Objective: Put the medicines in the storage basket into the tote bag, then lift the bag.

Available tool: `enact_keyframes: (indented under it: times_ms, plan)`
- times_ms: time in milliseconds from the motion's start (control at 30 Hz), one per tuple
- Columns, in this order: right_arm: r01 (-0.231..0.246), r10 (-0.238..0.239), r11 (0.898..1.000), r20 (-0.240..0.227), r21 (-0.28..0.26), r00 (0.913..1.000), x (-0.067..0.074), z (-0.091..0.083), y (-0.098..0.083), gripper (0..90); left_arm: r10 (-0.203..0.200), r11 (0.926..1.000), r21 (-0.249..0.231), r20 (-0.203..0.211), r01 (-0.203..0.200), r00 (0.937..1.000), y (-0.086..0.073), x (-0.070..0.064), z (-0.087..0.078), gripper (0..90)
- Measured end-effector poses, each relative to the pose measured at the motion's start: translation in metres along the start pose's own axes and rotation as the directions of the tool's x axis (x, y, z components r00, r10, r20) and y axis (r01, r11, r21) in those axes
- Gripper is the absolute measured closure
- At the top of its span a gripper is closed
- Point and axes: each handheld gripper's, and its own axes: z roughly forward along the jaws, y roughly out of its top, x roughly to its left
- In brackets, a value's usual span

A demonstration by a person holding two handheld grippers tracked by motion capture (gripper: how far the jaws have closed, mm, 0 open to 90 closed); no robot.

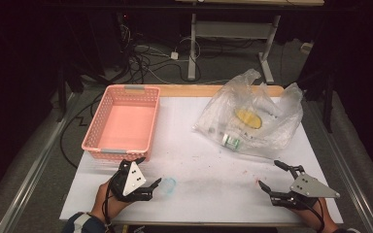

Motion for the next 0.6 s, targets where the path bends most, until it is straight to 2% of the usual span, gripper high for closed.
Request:
enact_keyframes:
  times_ms: [600]
  plan:
    - [0.011,-0.011,1.000,-0.005,0.000,0.9999,0.0002,0.0009,0.0010,20.5,-0.024,0.9997,0.000,-0.003,0.024,0.9997,-0.0012,0.0035,0.0011,17.0]
